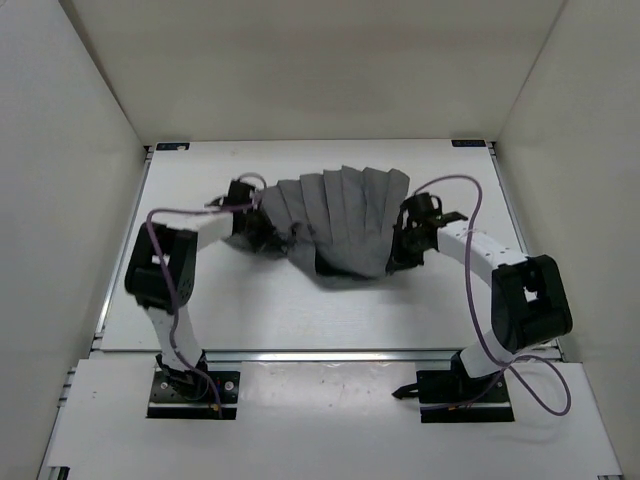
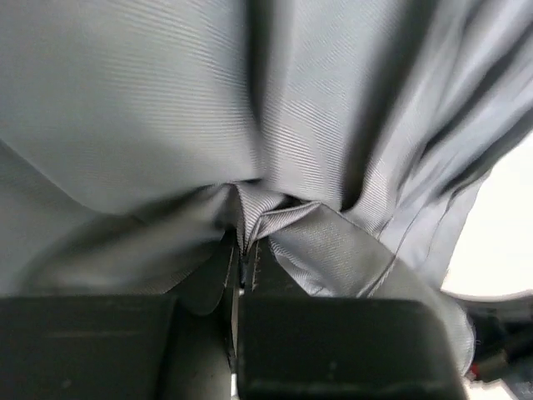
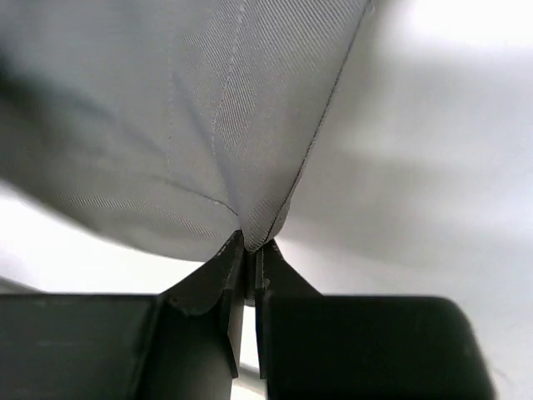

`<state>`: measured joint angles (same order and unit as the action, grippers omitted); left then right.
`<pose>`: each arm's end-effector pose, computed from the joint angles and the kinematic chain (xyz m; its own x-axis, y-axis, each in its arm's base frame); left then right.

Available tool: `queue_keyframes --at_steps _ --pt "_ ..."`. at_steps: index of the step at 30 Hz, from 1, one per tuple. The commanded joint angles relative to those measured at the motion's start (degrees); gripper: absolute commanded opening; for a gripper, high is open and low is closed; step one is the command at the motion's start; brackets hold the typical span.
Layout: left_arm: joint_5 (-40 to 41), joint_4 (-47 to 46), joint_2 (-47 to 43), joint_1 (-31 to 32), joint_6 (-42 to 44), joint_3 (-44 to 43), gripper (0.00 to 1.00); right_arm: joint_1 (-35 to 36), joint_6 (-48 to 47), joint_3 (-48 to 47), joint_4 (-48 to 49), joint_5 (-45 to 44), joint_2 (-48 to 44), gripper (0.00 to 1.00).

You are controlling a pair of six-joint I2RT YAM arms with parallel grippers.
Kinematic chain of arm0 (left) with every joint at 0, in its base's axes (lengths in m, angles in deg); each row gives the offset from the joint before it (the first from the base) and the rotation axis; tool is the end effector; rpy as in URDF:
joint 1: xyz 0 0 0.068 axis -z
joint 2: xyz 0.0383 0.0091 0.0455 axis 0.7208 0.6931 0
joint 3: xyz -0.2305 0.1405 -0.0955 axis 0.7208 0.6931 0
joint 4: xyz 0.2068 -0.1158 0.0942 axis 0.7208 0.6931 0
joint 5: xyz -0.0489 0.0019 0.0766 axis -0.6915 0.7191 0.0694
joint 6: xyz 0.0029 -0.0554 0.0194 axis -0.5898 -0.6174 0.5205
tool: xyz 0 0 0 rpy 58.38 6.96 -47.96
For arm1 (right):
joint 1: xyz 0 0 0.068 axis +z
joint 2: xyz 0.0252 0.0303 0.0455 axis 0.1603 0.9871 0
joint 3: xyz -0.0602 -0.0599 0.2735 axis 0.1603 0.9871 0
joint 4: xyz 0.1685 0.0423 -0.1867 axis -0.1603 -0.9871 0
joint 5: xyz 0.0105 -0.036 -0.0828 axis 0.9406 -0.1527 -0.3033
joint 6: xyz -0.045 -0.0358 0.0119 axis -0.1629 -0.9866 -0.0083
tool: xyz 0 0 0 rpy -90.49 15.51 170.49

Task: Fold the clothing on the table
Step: Flatten the skirt out

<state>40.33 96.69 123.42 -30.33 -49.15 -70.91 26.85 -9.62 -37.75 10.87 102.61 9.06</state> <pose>0.3317 -0.1076 0.1592 -0.8344 -0.5487 -0.0520 -0.4434 0.7243 -0.5280 0.2701 0.0961 0.1971 -0.9607 0.1030 -0.2579 0.0090 0.9397 0.3418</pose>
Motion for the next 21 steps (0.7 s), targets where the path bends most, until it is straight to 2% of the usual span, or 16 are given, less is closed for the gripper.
queue_keyframes --at_steps 1,3,5,8,10,11,13,14,19,21 --pt "-5.76 5.61 4.68 -5.15 13.41 -23.15 0.00 -2.42 -4.74 -10.19 -2.09 -3.17 -1.89 0.00" --pt "-4.81 12.20 4.70 -5.68 17.04 -28.20 0.00 -2.60 -4.74 -11.79 -3.41 -2.47 -3.99 0.00" --pt "-4.98 12.31 2.07 -6.47 18.63 -25.26 0.00 -1.20 -4.66 -9.69 -2.63 -2.12 -6.19 0.00" --pt "-5.51 9.85 -4.35 -7.18 19.24 -9.92 0.00 2.31 -2.99 -4.16 -1.84 -1.86 -8.83 0.00" --pt "-2.27 10.19 -7.78 -7.35 19.95 -3.40 0.33 3.38 -1.94 1.10 -0.96 -1.77 -10.50 0.00" --pt "-0.17 10.63 -8.23 -7.44 20.73 -0.22 0.59 3.90 -0.97 2.44 -0.26 -1.77 -11.20 0.00" --pt "1.51 12.21 -10.24 -8.14 21.53 3.04 0.66 3.73 0.00 7.17 1.23 -0.45 -12.08 0.00" --pt "2.21 12.74 -10.77 -8.23 21.96 4.89 0.74 3.38 0.35 7.98 1.50 0.25 -12.52 0.00" --pt "5.29 12.22 -16.65 -6.31 18.56 9.47 0.76 2.94 0.62 10.89 2.65 0.25 -12.18 0.00" --pt "5.30 11.08 -19.12 -5.16 15.38 12.45 0.80 3.20 0.44 10.36 2.47 -0.18 -11.65 0.00"
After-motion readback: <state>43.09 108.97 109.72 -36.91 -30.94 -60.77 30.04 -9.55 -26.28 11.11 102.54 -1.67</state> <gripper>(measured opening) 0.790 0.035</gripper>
